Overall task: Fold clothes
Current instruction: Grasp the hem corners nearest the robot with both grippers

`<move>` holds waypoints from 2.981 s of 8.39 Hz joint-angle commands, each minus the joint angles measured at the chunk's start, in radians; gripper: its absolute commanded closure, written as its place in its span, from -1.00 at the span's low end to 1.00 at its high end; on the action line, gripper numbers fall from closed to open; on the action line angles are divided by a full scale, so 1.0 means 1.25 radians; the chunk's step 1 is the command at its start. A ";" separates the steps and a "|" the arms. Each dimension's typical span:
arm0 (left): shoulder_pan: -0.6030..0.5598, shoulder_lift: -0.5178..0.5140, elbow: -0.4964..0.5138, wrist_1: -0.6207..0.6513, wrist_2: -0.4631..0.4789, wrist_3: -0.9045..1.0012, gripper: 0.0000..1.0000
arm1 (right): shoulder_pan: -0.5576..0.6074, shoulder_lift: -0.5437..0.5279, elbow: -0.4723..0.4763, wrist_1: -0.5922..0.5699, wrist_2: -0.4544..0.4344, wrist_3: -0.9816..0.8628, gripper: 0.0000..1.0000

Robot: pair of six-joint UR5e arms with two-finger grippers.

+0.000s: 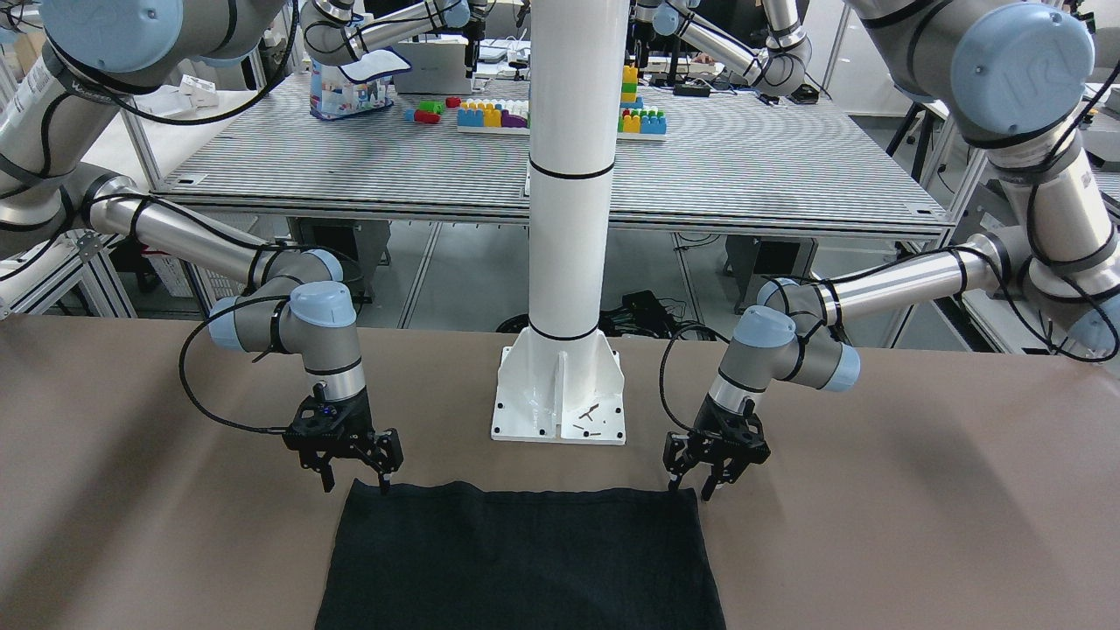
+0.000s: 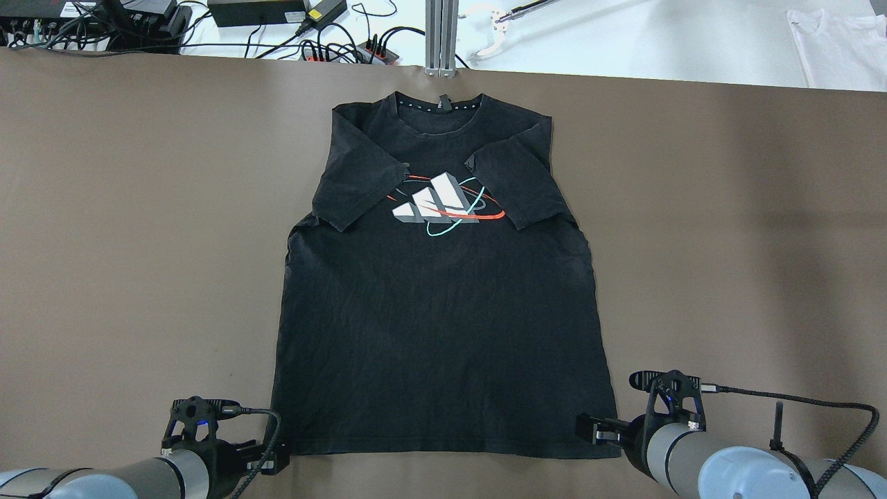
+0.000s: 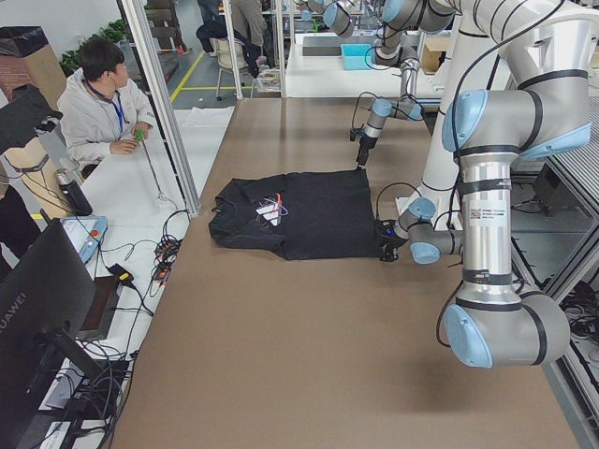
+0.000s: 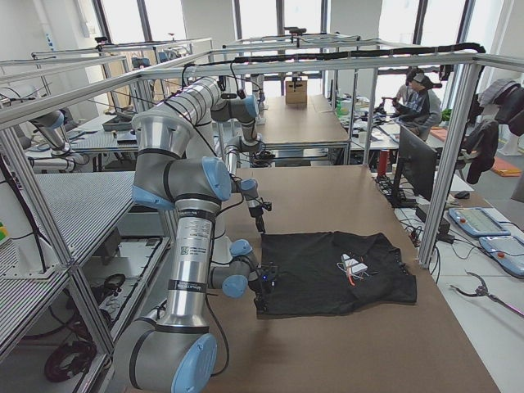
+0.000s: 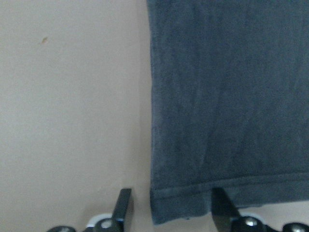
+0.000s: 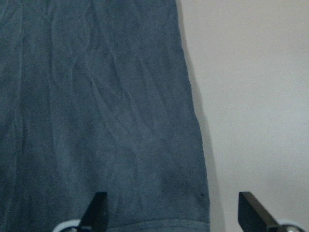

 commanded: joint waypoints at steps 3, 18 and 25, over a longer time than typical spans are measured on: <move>-0.001 -0.008 0.003 -0.001 -0.001 0.000 0.92 | 0.000 0.000 0.000 0.000 0.000 0.000 -0.90; -0.005 -0.006 0.001 -0.001 0.001 0.000 1.00 | -0.075 -0.020 -0.024 -0.001 -0.088 0.044 1.00; -0.093 -0.009 -0.125 0.066 -0.104 0.039 1.00 | -0.028 0.004 0.051 -0.012 -0.064 0.010 1.00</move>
